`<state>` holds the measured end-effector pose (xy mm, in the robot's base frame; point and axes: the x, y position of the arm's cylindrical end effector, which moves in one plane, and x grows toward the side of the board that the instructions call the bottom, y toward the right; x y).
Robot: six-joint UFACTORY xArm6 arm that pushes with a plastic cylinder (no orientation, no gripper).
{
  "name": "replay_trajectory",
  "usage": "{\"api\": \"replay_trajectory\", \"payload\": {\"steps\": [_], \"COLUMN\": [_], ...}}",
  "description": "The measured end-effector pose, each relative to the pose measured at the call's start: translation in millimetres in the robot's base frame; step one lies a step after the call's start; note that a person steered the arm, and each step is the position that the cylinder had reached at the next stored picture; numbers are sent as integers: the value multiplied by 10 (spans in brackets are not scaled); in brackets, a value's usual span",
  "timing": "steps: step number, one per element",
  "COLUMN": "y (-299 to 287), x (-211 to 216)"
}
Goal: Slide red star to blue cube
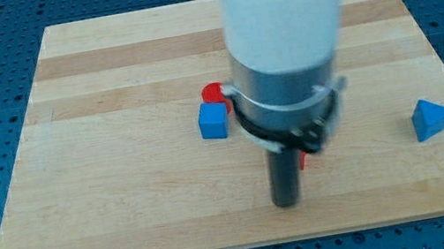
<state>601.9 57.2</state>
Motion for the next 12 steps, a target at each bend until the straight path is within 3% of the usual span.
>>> {"api": "replay_trajectory", "payload": {"steps": [1, 3, 7, 12], "y": [354, 312, 490, -765], "x": [101, -358, -594, -734]}}
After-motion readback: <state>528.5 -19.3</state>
